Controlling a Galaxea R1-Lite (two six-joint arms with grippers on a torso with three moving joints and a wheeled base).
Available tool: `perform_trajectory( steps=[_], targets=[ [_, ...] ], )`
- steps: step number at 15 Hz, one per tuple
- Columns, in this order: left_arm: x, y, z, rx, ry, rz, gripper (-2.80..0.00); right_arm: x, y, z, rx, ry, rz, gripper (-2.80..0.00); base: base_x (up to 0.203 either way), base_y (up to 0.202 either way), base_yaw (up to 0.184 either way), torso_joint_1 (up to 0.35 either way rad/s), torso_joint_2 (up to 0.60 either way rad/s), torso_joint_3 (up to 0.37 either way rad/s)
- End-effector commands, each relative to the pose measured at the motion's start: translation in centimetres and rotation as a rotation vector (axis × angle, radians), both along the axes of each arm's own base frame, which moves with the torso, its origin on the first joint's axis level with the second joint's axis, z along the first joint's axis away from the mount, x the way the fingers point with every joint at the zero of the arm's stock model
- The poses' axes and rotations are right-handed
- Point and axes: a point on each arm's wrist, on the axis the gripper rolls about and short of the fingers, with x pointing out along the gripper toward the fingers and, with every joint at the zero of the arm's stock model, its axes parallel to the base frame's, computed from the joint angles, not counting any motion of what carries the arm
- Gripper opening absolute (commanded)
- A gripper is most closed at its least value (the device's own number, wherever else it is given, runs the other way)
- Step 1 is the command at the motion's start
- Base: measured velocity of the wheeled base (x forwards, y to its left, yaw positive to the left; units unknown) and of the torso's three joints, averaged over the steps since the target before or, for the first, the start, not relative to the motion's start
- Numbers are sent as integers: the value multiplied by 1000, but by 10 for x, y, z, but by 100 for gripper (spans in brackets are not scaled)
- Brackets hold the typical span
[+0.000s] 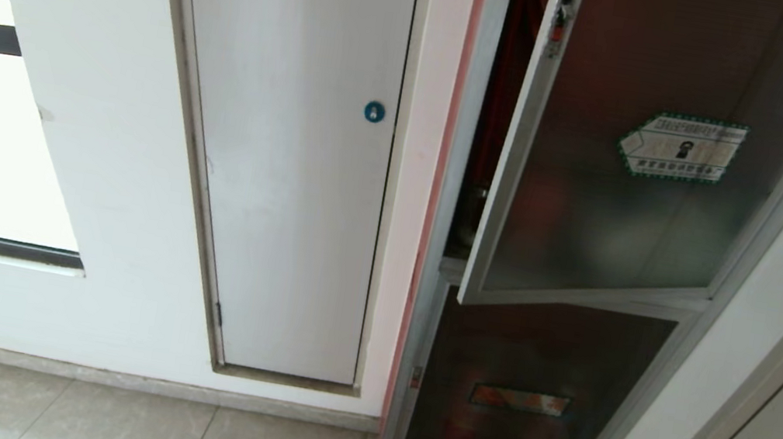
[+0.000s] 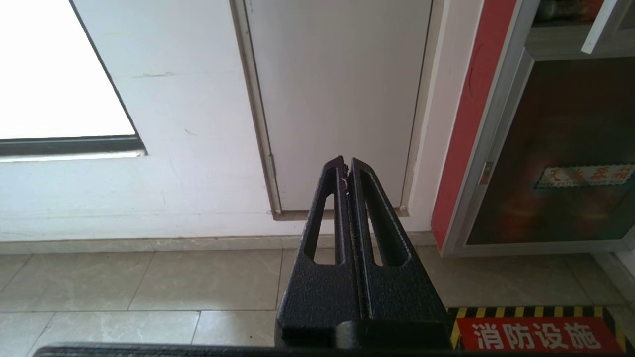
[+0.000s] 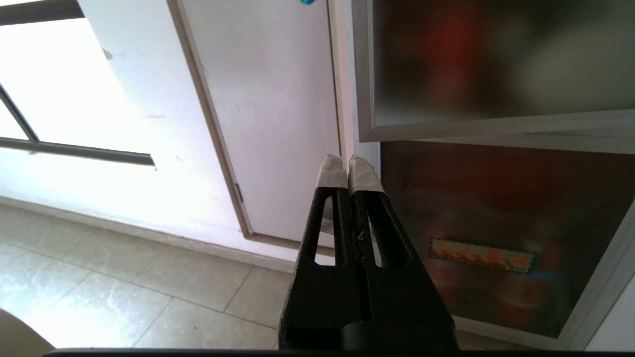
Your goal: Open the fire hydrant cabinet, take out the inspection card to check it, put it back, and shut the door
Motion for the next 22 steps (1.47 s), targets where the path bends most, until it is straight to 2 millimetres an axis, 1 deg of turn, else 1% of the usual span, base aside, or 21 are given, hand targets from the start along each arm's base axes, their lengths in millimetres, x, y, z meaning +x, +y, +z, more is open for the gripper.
perform_trajectory(
  steps=[1,3,7,9,11,13,22],
  targets=[
    [1,0,-3,1,13,1,-280,-10,0,-24,3,-32,-19,-280,0,0,0,0,0,0],
    [1,0,-3,1,13,1,-280,-11,-3,-35,15,-36,-121,-280,0,0,0,0,0,0],
    [1,0,-3,1,13,1,-280,-8,-6,-77,-66,-16,-263,-280,0,0,0,0,0,0],
    [1,0,-3,1,13,1,-280,-5,-7,-86,-78,13,-330,-280,0,0,0,0,0,0],
    [1,0,-3,1,13,1,-280,-3,-7,-94,-91,47,-333,-280,0,0,0,0,0,0],
    [1,0,-3,1,13,0,-280,-2,-8,-100,-99,102,-340,-280,0,0,0,0,0,0],
    [1,0,-3,1,13,0,-280,-2,-8,-99,-91,98,-335,-280,0,0,0,0,0,0]
  ],
)
